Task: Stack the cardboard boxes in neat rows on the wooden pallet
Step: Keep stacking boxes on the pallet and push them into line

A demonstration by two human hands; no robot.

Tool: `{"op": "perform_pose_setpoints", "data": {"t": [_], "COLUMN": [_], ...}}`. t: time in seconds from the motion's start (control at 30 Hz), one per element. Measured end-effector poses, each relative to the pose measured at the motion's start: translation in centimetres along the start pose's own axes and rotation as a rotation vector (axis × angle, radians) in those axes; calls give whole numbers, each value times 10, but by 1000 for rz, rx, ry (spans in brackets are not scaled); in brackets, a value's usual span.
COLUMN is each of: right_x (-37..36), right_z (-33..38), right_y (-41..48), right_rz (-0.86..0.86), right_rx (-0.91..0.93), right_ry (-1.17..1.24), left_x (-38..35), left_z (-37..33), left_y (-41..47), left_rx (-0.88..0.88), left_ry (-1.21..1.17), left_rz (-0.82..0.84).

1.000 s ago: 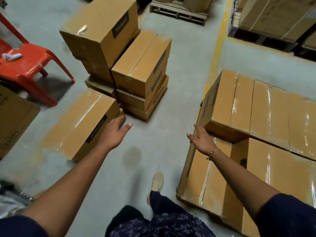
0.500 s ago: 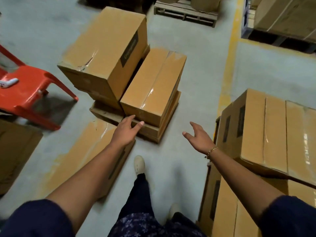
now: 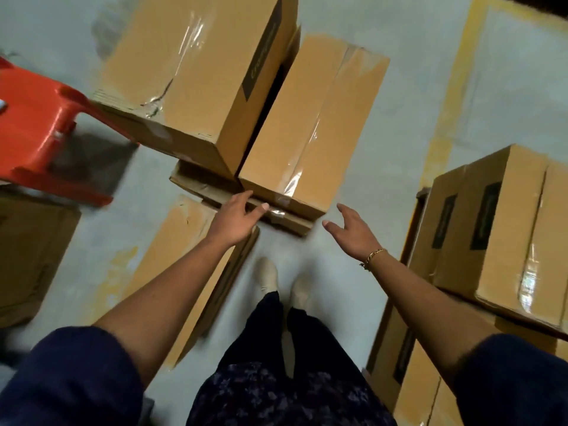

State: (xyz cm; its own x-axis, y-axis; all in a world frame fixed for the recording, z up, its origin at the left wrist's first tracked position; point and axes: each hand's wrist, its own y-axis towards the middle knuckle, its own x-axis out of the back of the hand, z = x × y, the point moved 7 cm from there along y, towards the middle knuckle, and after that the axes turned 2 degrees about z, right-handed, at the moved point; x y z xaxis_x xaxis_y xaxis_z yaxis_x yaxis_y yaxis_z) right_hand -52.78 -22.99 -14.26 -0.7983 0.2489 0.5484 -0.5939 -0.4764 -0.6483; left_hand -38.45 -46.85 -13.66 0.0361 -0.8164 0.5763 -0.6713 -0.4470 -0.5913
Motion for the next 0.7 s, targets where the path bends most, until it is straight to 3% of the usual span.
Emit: {"op": "perform_pose_setpoints", "data": {"t": [0.2, 0.47, 0.7], "right_x": [-64, -203, -345], "right_z": [10, 18, 22], "right_y": [18, 0, -15], "right_rz": [171, 420, 460], "right_rx": [18, -42, -176], "right_ry": [7, 89, 205], "left_x": [10, 14, 16], "left_z": [66, 215, 344], "left_y": [-21, -84, -110], "left_rx": [118, 346, 427], "left_ry": [-18, -25, 5], "left_rz": [-97, -143, -118]}}
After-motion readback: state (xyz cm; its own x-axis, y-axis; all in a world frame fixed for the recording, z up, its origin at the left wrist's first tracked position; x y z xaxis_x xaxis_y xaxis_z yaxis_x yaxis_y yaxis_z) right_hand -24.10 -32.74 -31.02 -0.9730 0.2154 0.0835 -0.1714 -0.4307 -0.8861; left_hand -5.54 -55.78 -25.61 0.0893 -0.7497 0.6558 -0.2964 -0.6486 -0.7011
